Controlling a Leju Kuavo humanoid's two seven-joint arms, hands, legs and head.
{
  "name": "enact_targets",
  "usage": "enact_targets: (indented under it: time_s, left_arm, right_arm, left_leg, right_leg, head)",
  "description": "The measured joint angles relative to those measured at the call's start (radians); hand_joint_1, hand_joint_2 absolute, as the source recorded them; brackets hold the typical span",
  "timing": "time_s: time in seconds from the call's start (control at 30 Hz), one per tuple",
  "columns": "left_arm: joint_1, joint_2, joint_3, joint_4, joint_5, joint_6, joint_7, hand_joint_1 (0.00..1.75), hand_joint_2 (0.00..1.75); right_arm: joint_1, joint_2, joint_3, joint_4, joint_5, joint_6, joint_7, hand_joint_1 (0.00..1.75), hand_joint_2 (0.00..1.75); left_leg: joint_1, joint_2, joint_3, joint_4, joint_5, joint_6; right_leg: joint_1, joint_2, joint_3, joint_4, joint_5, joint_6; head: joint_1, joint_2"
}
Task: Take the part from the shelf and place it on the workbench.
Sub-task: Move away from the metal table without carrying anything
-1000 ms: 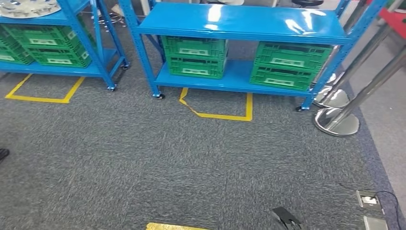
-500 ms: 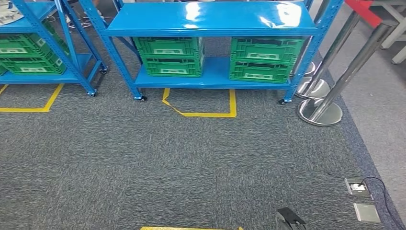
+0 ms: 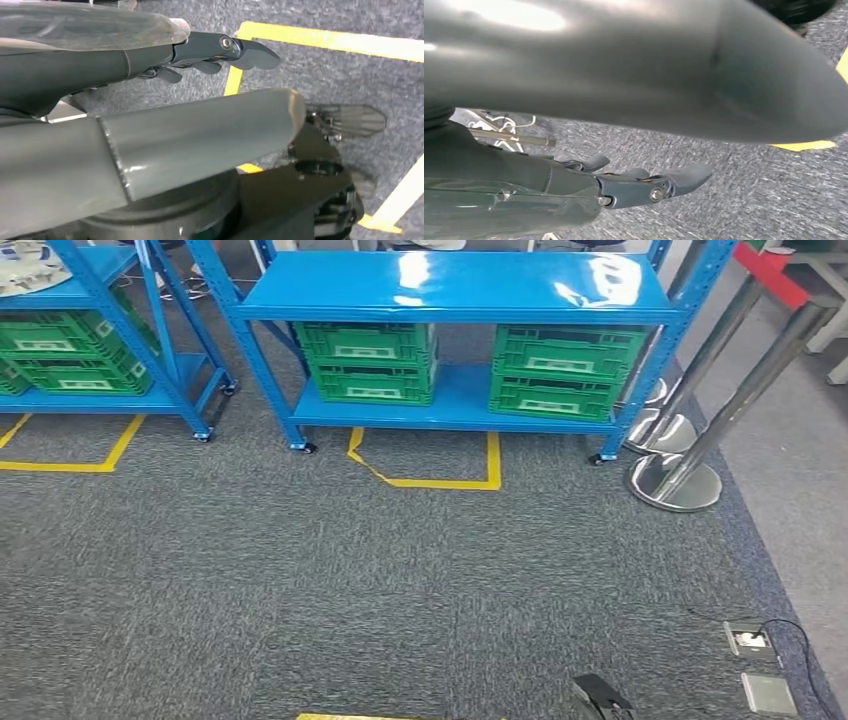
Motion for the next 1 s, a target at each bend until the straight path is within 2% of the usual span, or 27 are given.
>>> enact_targets:
  time_s: [0.03, 0.07, 0.1, 0.13, 0.17, 0.2, 0.23, 0.27, 0.3, 0.33, 0.37, 0.4, 0.47, 0.5, 0.53, 0.57, 0.63, 0.67, 0.7, 0.73, 0.8, 0.83, 0.87, 0.9, 0.97, 1.0]
  left_arm:
    - [0.001, 0.000, 0.000, 0.000, 0.000, 0.000, 0.000, 0.00, 0.00]
    - [0.003, -0.001, 0.000, 0.000, 0.000, 0.000, 0.000, 0.00, 0.00]
    - [0.005, -0.002, -0.001, 0.000, 0.000, 0.000, 0.000, 0.00, 0.00]
    - [0.005, 0.001, -0.001, 0.001, 0.000, 0.000, 0.000, 0.00, 0.00]
    - [0.005, 0.003, -0.001, 0.002, 0.000, 0.000, 0.000, 0.00, 0.00]
    - [0.004, 0.006, -0.001, 0.002, 0.000, 0.000, 0.001, 0.00, 0.00]
    - [0.003, 0.008, -0.001, 0.003, 0.000, 0.000, 0.001, 0.00, 0.00]
    - [0.001, 0.006, -0.001, 0.003, 0.000, 0.000, 0.001, 0.00, 0.00]
    - [-0.001, 0.005, -0.001, 0.003, 0.000, 0.000, 0.001, 0.00, 0.00]
    - [-0.002, 0.003, -0.001, 0.003, 0.000, 0.000, 0.001, 0.00, 0.00]
    - [-0.004, 0.001, -0.001, 0.002, 0.000, 0.000, 0.001, 0.00, 0.00]
    - [-0.005, 0.000, -0.001, 0.002, 0.000, 0.000, 0.001, 0.00, 0.00]
    - [-0.003, 0.000, -0.001, 0.002, 0.000, 0.000, 0.001, 0.00, 0.00]
    - [0.000, 0.000, -0.001, 0.002, 0.000, 0.000, 0.001, 0.00, 0.00]
    - [0.003, 0.000, -0.001, 0.002, 0.000, 0.000, 0.001, 0.00, 0.00]
    - [0.006, 0.001, -0.001, 0.002, 0.000, 0.000, 0.001, 0.00, 0.00]
    - [0.009, 0.006, -0.001, 0.003, 0.000, 0.001, 0.001, 0.00, 0.00]
    - [0.008, 0.010, -0.001, 0.003, 0.000, 0.001, 0.001, 0.00, 0.00]
    - [0.007, 0.014, -0.001, 0.004, 0.000, 0.001, 0.001, 0.00, 0.00]
    - [0.005, 0.016, -0.001, 0.004, 0.000, 0.001, 0.002, 0.00, 0.00]
    - [0.004, 0.015, -0.002, 0.004, 0.000, 0.001, 0.003, 0.00, 0.00]
    - [0.005, 0.014, -0.002, 0.005, 0.001, 0.001, 0.004, 0.00, 0.00]
    - [0.006, 0.012, -0.002, 0.005, 0.001, 0.001, 0.005, 0.00, 0.00]
    - [0.006, 0.010, -0.002, 0.005, 0.002, 0.001, 0.005, 0.00, 0.00]
    - [0.007, 0.008, -0.002, 0.005, 0.002, 0.001, 0.005, 0.00, 0.00]
    - [0.007, 0.006, -0.002, 0.005, 0.002, 0.001, 0.005, 0.00, 0.00]
  right_arm:
    - [0.003, 0.000, 0.000, 0.000, 0.000, 0.000, 0.000, 0.00, 0.00]
    - [0.006, 0.000, 0.000, 0.000, 0.000, 0.000, 0.000, 0.00, 0.00]
    - [0.007, 0.000, 0.000, 0.000, 0.000, 0.000, -0.001, 0.00, 0.00]
    - [0.008, 0.001, 0.000, 0.000, 0.000, 0.000, -0.001, 0.00, 0.00]
    - [0.007, 0.003, 0.000, 0.000, -0.001, 0.000, -0.002, 0.00, 0.00]
    - [0.007, 0.005, 0.000, 0.000, -0.001, 0.000, -0.003, 0.00, 0.00]
    - [0.007, 0.007, 0.000, 0.000, -0.001, 0.000, -0.003, 0.00, 0.00]
    - [0.006, 0.007, 0.000, 0.000, -0.001, 0.000, -0.004, 0.00, 0.00]
    - [0.007, 0.007, 0.000, 0.000, -0.002, 0.000, -0.004, 0.00, 0.00]
    - [0.007, 0.006, 0.000, 0.000, -0.002, 0.000, -0.004, 0.00, 0.00]
    - [0.006, 0.005, 0.000, 0.000, -0.002, 0.000, -0.005, 0.00, 0.00]
    - [0.005, 0.004, 0.000, 0.000, -0.003, 0.000, -0.005, 0.00, 0.00]
    - [0.001, 0.004, 0.000, 0.000, -0.003, -0.001, -0.006, 0.00, 0.00]
    - [0.000, 0.004, 0.000, 0.000, -0.003, -0.001, -0.006, 0.00, 0.00]
    - [0.000, 0.004, 0.000, 0.000, -0.003, -0.002, -0.006, 0.00, 0.00]
    - [0.000, 0.004, 0.000, 0.000, -0.003, -0.002, -0.006, 0.00, 0.00]
    - [0.002, 0.007, 0.000, 0.000, -0.003, -0.001, -0.006, 0.00, 0.00]
    - [0.002, 0.009, 0.000, 0.000, -0.003, -0.001, -0.006, 0.00, 0.00]
    - [0.003, 0.011, 0.000, 0.000, -0.003, -0.001, -0.006, 0.00, 0.00]
    - [0.004, 0.013, 0.000, 0.000, -0.003, -0.001, -0.007, 0.00, 0.00]
    - [0.004, 0.012, 0.000, 0.000, -0.003, -0.001, -0.007, 0.00, 0.00]
    - [0.003, 0.011, 0.000, 0.000, -0.003, -0.001, -0.008, 0.00, 0.00]
    - [0.002, 0.009, 0.000, 0.000, -0.003, -0.001, -0.008, 0.00, 0.00]
    - [0.001, 0.008, 0.000, 0.000, -0.003, -0.001, -0.009, 0.00, 0.00]
    - [0.000, 0.008, 0.001, 0.000, -0.005, 0.000, -0.009, 0.00, 0.00]
    - [0.000, 0.008, 0.001, 0.000, -0.006, 0.000, -0.009, 0.00, 0.00]
  left_leg:
    - [0.004, -0.002, 0.006, 0.001, -0.005, -0.006]
    - [0.009, -0.003, 0.013, 0.003, -0.012, -0.014]
    - [0.015, -0.004, 0.020, 0.010, -0.021, -0.025]
    - [0.017, -0.005, 0.024, 0.020, -0.033, -0.038]
    - [0.020, -0.006, 0.024, 0.036, -0.045, -0.049]
    - [0.020, -0.006, 0.022, 0.050, -0.055, -0.058]
    - [0.019, -0.006, 0.019, 0.060, -0.061, -0.064]
    - [0.022, -0.006, 0.018, 0.067, -0.065, -0.067]
    - [0.024, -0.008, 0.018, 0.072, -0.070, -0.069]
    - [0.026, -0.016, 0.009, 0.095, -0.082, -0.069]
    - [0.026, -0.025, -0.016, 0.140, -0.101, -0.066]
    - [0.023, -0.035, -0.060, 0.213, -0.124, -0.059]
    - [0.009, -0.048, -0.180, 0.384, -0.159, -0.042]
    - [0.000, -0.051, -0.230, 0.438, -0.155, -0.033]
    - [-0.011, -0.055, -0.260, 0.446, -0.128, -0.023]
    - [-0.022, -0.059, -0.266, 0.408, -0.082, -0.009]
    - [-0.049, -0.069, -0.232, 0.260, 0.020, 0.024]
    - [-0.058, -0.072, -0.208, 0.192, 0.044, 0.038]
    - [-0.064, -0.074, -0.188, 0.148, 0.049, 0.046]
    - [-0.065, -0.074, -0.172, 0.120, 0.041, 0.050]
    - [-0.059, -0.070, -0.137, 0.087, 0.029, 0.046]
    - [-0.055, -0.069, -0.119, 0.074, 0.028, 0.046]
    - [-0.052, -0.068, -0.101, 0.067, 0.025, 0.047]
    - [-0.050, -0.066, -0.087, 0.064, 0.020, 0.046]
    - [-0.049, -0.064, -0.063, 0.063, 0.001, 0.047]
    - [-0.049, -0.063, -0.049, 0.063, -0.010, 0.046]
  right_leg:
    - [-0.007, 0.000, -0.008, 0.009, 0.011, 0.009]
    - [-0.015, -0.001, 0.003, -0.021, 0.041, 0.019]
    - [-0.025, -0.004, 0.030, -0.084, 0.081, 0.031]
    - [-0.028, -0.008, 0.056, -0.142, 0.104, 0.043]
    - [-0.031, -0.010, 0.081, -0.188, 0.113, 0.043]
    - [-0.031, -0.010, 0.092, -0.209, 0.109, 0.034]
    - [-0.028, -0.008, 0.094, -0.207, 0.094, 0.019]
    - [-0.027, -0.004, 0.096, -0.204, 0.088, -0.001]
    - [-0.024, 0.001, 0.097, -0.201, 0.084, -0.013]
    - [-0.019, 0.005, 0.102, -0.200, 0.079, -0.021]
    - [-0.016, 0.009, 0.109, -0.201, 0.075, -0.028]
    - [-0.012, 0.012, 0.115, -0.204, 0.071, -0.035]
    - [-0.004, 0.018, 0.126, -0.208, 0.063, -0.046]
    - [-0.001, 0.023, 0.133, -0.209, 0.057, -0.051]
    - [0.002, 0.028, 0.141, -0.210, 0.050, -0.055]
    - [0.004, 0.035, 0.151, -0.211, 0.042, -0.058]
    - [0.005, 0.046, 0.168, -0.218, 0.028, -0.059]
    - [0.005, 0.051, 0.176, -0.225, 0.020, -0.057]
    - [0.006, 0.054, 0.184, -0.238, 0.015, -0.054]
    - [0.007, 0.055, 0.197, -0.244, 0.017, -0.050]
    - [0.011, 0.049, 0.227, -0.254, 0.022, -0.042]
    - [0.013, 0.041, 0.231, -0.236, 0.020, -0.039]
    - [0.014, 0.033, 0.218, -0.203, 0.008, -0.037]
    - [0.015, 0.024, 0.188, -0.147, -0.013, -0.034]
    - [0.015, 0.018, 0.108, -0.021, -0.068, -0.027]
    - [0.014, 0.017, 0.077, 0.012, -0.089, -0.022]
  head:
    - [0.003, 0.000]
    - [0.006, 0.000]
    - [0.008, 0.000]
    - [0.014, 0.000]
    - [0.020, 0.000]
    - [0.020, 0.000]
    - [0.016, 0.000]
    - [0.008, 0.000]
    - [-0.002, 0.000]
    - [-0.008, 0.000]
    - [-0.012, 0.000]
    - [-0.018, 0.000]
    - [-0.027, 0.000]
    - [-0.029, 0.000]
    - [-0.030, 0.000]
    - [-0.031, 0.000]
    - [-0.034, 0.000]
    - [-0.036, 0.000]
    - [-0.038, 0.000]
    - [-0.039, 0.000]
    - [-0.036, 0.000]
    - [-0.032, 0.000]
    - [-0.029, 0.000]
    - [-0.024, 0.000]
    - [-0.017, 0.000]
    - [-0.014, 0.000]
